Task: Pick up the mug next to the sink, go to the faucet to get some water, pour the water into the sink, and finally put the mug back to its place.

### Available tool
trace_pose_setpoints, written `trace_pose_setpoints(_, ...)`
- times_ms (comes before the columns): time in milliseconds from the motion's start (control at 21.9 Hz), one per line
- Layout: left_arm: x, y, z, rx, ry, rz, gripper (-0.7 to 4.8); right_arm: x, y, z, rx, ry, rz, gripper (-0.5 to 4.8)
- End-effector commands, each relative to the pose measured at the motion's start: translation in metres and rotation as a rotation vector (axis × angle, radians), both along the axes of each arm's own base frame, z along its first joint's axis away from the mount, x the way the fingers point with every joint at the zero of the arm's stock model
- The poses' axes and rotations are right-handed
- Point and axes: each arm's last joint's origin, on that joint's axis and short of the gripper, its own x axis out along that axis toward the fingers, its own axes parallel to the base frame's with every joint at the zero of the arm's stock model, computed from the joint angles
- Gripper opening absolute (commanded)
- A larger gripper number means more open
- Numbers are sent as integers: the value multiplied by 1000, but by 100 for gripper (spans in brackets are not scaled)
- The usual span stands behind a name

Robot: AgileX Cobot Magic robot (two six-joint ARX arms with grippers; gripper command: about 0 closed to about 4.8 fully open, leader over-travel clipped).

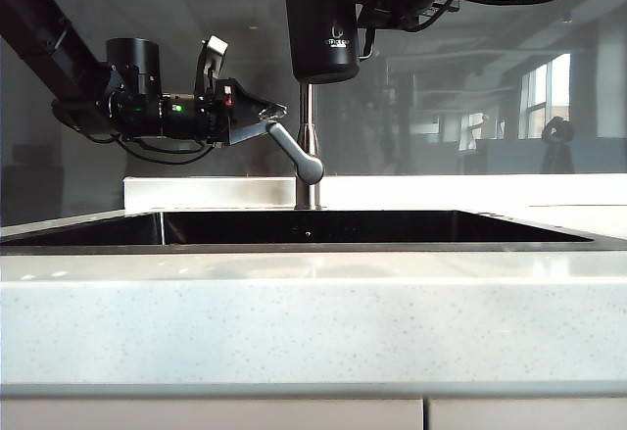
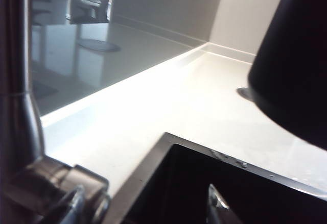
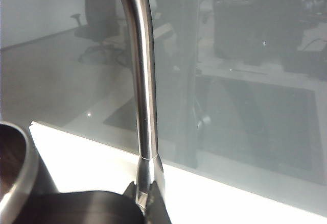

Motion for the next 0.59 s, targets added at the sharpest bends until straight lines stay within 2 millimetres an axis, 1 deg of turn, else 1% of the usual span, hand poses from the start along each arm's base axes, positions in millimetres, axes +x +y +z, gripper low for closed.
trace_pose_setpoints(46,1,0,6,10,-86,65,300,-5,-1,15,32,-63,3,-2)
trace_pose_setpoints(274,3,1,6,31,-138,173,300,-5,-1,15,33,-63,3,-2)
trace_pose_setpoints(411,6,2,4,42,-135,260,300,-5,-1,15,33,-64,3,-2)
trace_pose_setpoints(594,7,3,3,46,-120,293,300,-5,-1,15,33,-64,3,-2)
